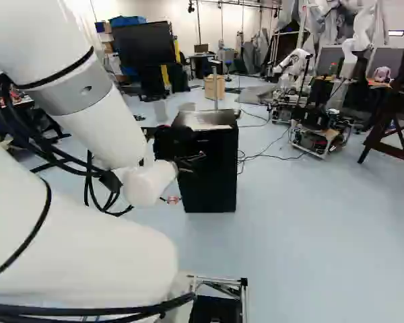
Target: Grab a drink from the fridge
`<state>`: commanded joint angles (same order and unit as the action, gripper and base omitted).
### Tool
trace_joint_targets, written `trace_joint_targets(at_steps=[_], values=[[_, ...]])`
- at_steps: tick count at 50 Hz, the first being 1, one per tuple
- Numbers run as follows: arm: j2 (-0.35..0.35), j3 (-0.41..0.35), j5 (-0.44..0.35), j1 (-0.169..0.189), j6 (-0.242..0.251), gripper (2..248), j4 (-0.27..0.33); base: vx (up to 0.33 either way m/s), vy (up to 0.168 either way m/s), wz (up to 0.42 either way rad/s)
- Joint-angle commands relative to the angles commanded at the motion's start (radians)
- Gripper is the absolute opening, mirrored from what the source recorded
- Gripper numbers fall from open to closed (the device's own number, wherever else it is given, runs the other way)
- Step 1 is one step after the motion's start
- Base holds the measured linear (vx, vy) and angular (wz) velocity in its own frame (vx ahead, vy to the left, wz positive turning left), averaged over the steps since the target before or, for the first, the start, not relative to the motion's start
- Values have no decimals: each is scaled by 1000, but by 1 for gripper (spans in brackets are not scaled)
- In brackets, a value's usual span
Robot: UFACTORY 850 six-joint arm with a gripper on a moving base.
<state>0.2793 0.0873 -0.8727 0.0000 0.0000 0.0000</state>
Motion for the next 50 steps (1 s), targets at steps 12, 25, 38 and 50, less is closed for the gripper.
trace_joint_targets(at_steps=[12,25,38,50], values=[[0,0,0,0,0,247,0,0,0,0],[0,0,0,0,0,247,0,6,21,-9],[0,0,0,0,0,247,0,1,16,-3],[0,0,0,0,0,247,0,2,19,-1]])
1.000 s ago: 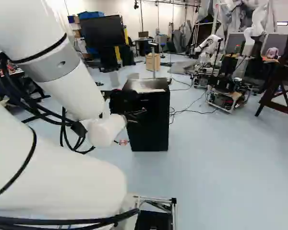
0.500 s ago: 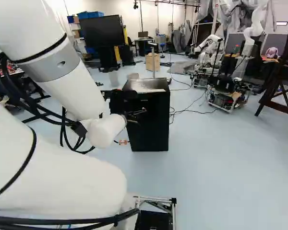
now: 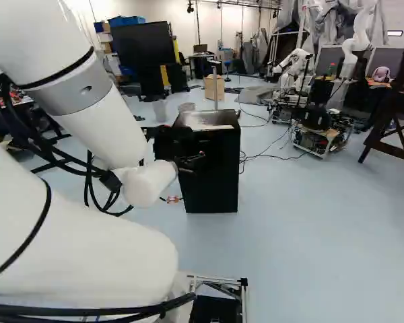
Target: Grab a drink from the fridge
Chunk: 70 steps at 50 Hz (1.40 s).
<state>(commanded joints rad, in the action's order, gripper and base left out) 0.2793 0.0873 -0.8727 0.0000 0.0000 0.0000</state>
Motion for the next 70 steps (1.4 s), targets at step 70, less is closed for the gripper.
trace_joint_targets(at_steps=[70], values=[[0,0,0,0,0,247,0,57,69,-18]])
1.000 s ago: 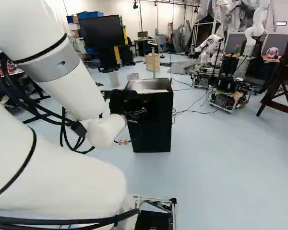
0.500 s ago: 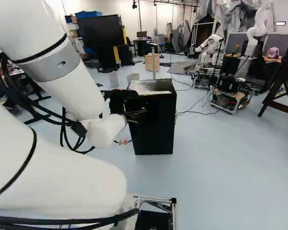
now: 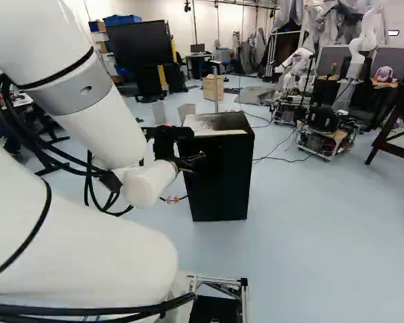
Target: Grab a drink from the fridge
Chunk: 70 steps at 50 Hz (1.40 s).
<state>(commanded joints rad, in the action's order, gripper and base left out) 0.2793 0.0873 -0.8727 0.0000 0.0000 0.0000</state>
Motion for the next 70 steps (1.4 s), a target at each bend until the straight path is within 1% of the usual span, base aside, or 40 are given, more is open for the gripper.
trace_joint_targets(at_steps=[12,39,70], values=[[0,0,0,0,0,247,0,56,84,-7],[0,0,0,0,0,247,0,28,94,72],[0,0,0,0,0,247,0,1,42,9]])
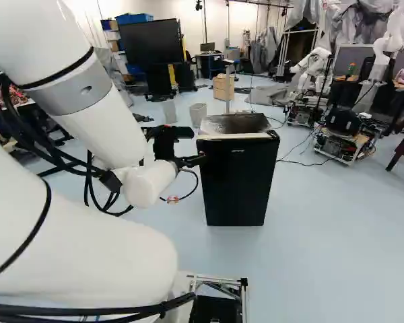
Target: Grab a drink from the fridge
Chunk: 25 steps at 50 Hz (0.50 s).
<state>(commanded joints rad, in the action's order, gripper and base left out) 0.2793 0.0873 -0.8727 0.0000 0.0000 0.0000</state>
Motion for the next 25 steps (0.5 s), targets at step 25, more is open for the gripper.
trace_joint_targets(at_steps=[25], values=[[-13,11,0,-14,0,247,-6,0,5,0]])
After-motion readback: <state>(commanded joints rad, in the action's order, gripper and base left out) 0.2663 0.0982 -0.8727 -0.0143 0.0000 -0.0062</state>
